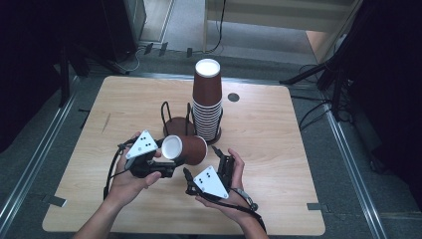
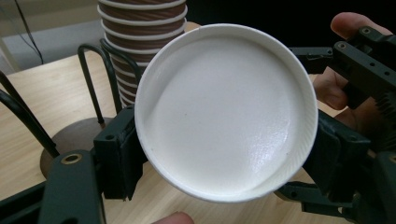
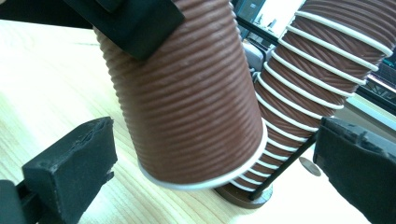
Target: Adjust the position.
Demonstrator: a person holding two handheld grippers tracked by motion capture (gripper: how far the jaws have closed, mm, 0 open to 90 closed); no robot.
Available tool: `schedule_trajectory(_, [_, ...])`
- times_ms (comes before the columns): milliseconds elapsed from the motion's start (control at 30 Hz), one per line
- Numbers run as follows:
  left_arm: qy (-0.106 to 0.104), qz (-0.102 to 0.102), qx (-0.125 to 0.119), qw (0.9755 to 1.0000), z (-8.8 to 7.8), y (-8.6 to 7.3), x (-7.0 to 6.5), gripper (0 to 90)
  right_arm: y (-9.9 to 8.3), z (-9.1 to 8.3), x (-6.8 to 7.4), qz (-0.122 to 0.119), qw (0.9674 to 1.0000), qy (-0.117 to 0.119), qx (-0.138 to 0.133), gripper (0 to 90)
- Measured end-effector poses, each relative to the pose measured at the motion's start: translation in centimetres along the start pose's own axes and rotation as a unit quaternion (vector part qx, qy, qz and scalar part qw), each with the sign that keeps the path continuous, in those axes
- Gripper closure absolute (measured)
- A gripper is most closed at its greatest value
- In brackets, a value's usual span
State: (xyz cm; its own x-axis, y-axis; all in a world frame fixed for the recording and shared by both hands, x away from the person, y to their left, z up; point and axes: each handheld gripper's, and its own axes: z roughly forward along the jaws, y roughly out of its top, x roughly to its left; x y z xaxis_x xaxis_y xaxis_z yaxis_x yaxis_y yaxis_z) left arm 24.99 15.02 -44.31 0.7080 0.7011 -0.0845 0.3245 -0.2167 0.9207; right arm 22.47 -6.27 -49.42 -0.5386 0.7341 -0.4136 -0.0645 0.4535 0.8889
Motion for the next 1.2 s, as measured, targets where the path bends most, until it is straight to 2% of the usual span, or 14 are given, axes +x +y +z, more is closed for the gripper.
schedule_trajectory(133, [0.014,0.003,-0.01,0.9999,-0.3,0.1,0.0,23.9,-0.1,0.0,-0.3,0.005,1.0,-0.004,0.001,0.0])
schedule_trajectory(333, [0.021,0.003,-0.026,0.9994,-0.7,0.3,0.2,23.9,-0.2,-0.1,-0.9,0.016,0.9998,-0.015,-0.001,0.0])
schedule_trajectory(500, [0.034,0.0,-0.048,0.9983,-1.2,0.3,0.4,24.1,-0.4,-0.1,-1.4,0.059,0.9978,-0.03,0.001,0.0])
schedule_trajectory(633, [0.036,0.001,-0.06,0.9975,-1.1,0.2,0.5,24.1,-0.7,0.0,-2.0,0.105,0.9939,-0.031,0.01,0.0])
schedule_trajectory(667, [0.036,0.001,-0.06,0.9975,-1.1,0.2,0.5,24.1,-0.7,0.0,-2.0,0.105,0.9939,-0.031,0.01,0.0])
schedule_trajectory(833, [0.035,-0.003,-0.071,0.9969,-0.9,0.0,0.3,24.0,-0.6,-0.3,-3.1,0.177,0.9834,-0.032,0.022,0.3])
schedule_trajectory(933, [0.037,-0.006,-0.076,0.9964,-0.8,0.1,0.3,24.1,-0.4,-0.6,-3.9,0.222,0.9737,-0.041,0.026,0.7])
schedule_trajectory(967, [0.037,-0.006,-0.076,0.9964,-0.8,0.1,0.3,24.1,-0.4,-0.6,-3.9,0.222,0.9737,-0.041,0.026,0.7])
schedule_trajectory(1000, [0.039,-0.007,-0.08,0.996,-0.6,0.2,0.3,24.1,-0.2,-0.9,-4.5,0.257,0.9649,-0.049,0.029,0.0])
schedule_trajectory(1033, [0.04,-0.009,-0.08,0.996,-0.6,0.2,0.2,24.1,-0.1,-1.0,-4.6,0.27,0.961,-0.053,0.029,0.0])
schedule_trajectory(1100, [0.038,-0.009,-0.082,0.9959,-0.5,0.3,0.2,24.1,0.1,-1.2,-5.0,0.302,0.9506,-0.062,0.034,0.0])
schedule_trajectory(1133, [0.036,-0.01,-0.084,0.9958,-0.4,0.3,0.2,24.1,0.1,-1.2,-5.0,0.302,0.9506,-0.062,0.034,0.0])
schedule_trajectory(1167, [0.03,-0.015,-0.091,0.9953,-0.2,0.2,0.1,24.1,0.3,-1.4,-5.2,0.325,0.9424,-0.068,0.038,0.0])
schedule_trajectory(1200, [0.028,-0.016,-0.097,0.9947,-0.1,0.2,0.1,24.1,0.4,-1.4,-5.2,0.331,0.9402,-0.072,0.039,0.0])
